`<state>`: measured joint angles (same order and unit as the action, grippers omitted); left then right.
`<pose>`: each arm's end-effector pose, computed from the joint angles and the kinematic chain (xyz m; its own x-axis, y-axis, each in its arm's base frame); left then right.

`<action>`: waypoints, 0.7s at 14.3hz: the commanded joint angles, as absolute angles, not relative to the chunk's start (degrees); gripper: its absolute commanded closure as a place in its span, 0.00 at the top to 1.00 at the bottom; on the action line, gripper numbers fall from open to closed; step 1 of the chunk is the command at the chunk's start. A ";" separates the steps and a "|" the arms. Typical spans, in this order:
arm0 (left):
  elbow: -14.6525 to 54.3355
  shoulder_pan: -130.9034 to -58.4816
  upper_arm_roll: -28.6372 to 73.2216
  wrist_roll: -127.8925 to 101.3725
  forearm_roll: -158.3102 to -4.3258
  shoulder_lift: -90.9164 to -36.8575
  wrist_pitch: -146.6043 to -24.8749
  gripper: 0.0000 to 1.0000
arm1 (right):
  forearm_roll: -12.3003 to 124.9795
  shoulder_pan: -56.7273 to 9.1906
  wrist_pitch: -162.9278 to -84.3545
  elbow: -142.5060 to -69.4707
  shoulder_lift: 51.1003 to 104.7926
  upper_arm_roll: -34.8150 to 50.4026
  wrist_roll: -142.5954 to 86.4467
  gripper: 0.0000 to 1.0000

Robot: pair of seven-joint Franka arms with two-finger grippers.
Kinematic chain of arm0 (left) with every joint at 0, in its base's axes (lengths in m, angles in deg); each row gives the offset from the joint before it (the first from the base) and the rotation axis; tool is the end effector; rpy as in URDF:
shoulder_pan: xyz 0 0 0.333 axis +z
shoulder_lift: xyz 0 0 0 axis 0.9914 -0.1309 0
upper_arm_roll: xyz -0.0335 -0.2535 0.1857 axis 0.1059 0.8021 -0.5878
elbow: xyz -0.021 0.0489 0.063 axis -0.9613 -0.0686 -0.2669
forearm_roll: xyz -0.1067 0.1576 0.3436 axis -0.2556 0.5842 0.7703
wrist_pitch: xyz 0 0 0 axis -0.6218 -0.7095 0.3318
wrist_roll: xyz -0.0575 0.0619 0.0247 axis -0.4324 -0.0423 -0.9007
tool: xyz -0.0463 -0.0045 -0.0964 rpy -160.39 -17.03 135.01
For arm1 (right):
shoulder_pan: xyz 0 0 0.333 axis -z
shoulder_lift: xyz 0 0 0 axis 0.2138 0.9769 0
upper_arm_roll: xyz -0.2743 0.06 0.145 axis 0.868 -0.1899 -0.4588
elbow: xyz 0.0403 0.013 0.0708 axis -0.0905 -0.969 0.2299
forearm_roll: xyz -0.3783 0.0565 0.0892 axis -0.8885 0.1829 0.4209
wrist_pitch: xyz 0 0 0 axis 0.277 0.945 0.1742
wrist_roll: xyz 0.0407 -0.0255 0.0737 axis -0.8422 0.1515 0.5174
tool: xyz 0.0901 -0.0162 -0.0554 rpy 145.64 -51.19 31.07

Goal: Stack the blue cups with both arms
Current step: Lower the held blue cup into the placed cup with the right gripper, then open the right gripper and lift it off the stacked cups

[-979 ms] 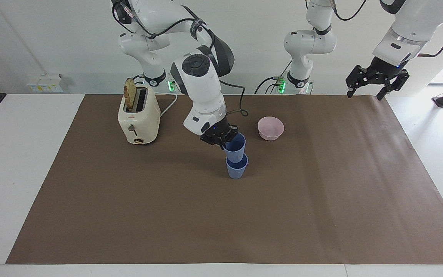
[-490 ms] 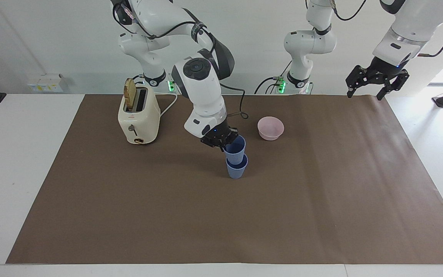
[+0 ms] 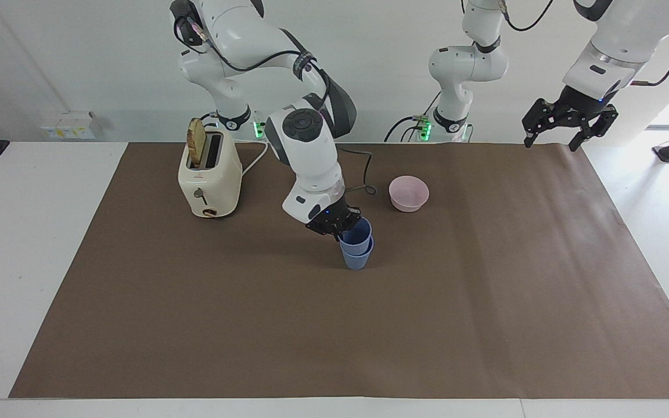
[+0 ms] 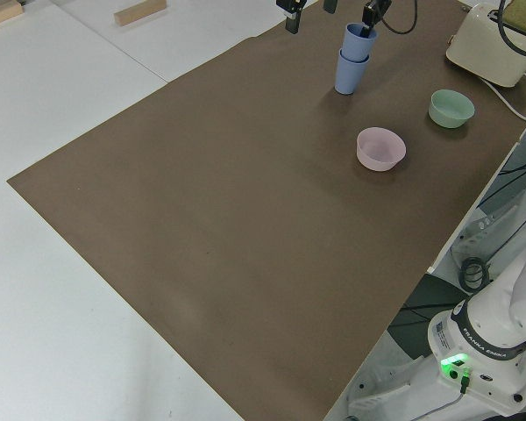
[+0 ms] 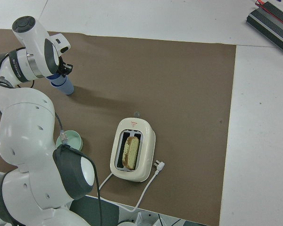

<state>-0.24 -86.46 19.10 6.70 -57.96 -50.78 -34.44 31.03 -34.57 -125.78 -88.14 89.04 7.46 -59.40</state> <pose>0.5303 -0.0389 0.6577 0.9889 -0.1467 0.0217 -0.1473 -0.9886 0.0310 0.6142 0.3397 0.4202 0.9969 0.0508 0.0606 0.0611 -0.9814 -0.1819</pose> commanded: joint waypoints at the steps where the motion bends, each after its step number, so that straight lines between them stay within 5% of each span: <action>1: -0.59 -85.73 19.35 6.84 -58.55 -50.40 -33.40 1.00 | 29.97 -34.76 -126.98 -88.37 89.15 7.08 -60.51 0.40; 4: -0.59 -85.73 19.35 6.84 -58.55 -50.40 -33.40 1.00 | 29.88 -34.76 -127.51 -88.37 89.24 7.08 -60.51 0.57; 7: -0.59 -85.73 19.35 6.84 -58.55 -50.31 -33.40 1.00 | 29.01 -34.84 -127.33 -88.19 89.32 7.08 -60.51 1.00; 10: -0.59 -85.73 19.35 6.84 -58.55 -50.40 -33.40 1.00 | 27.25 -34.06 -125.76 -87.84 88.89 7.26 -60.42 1.00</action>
<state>-0.24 -86.46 19.10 6.70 -57.96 -50.78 -34.43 28.65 -34.95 -126.22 -88.11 89.09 7.52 -59.40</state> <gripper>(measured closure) 0.000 0.000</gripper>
